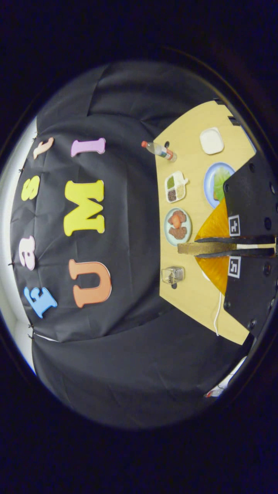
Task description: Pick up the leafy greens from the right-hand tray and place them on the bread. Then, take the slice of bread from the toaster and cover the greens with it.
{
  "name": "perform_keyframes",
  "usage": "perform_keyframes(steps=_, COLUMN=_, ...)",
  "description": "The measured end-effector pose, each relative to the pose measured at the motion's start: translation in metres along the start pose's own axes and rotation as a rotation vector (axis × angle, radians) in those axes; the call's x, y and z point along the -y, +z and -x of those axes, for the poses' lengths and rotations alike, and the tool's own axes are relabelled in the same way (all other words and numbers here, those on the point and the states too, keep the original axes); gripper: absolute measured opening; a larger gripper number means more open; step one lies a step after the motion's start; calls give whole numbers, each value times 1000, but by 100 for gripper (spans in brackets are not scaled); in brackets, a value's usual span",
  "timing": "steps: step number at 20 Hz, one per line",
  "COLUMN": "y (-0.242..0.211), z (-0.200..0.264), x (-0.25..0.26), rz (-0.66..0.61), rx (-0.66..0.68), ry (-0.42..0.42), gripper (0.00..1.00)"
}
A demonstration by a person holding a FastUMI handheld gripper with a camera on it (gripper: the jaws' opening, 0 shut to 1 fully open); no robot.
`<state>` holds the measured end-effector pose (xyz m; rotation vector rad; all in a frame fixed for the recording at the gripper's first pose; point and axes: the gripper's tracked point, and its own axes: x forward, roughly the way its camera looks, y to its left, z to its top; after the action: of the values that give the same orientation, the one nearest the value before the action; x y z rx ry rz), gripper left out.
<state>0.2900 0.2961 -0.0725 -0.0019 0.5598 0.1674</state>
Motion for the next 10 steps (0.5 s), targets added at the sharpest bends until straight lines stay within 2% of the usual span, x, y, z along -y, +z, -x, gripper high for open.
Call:
perform_keyframes(steps=4, y=18, z=7, x=39, rz=15, rx=41, ry=-51, gripper=4)
perform_keyframes(steps=10, y=-15, z=-15, x=97, rz=-35, rx=-12, ry=-113, gripper=4)
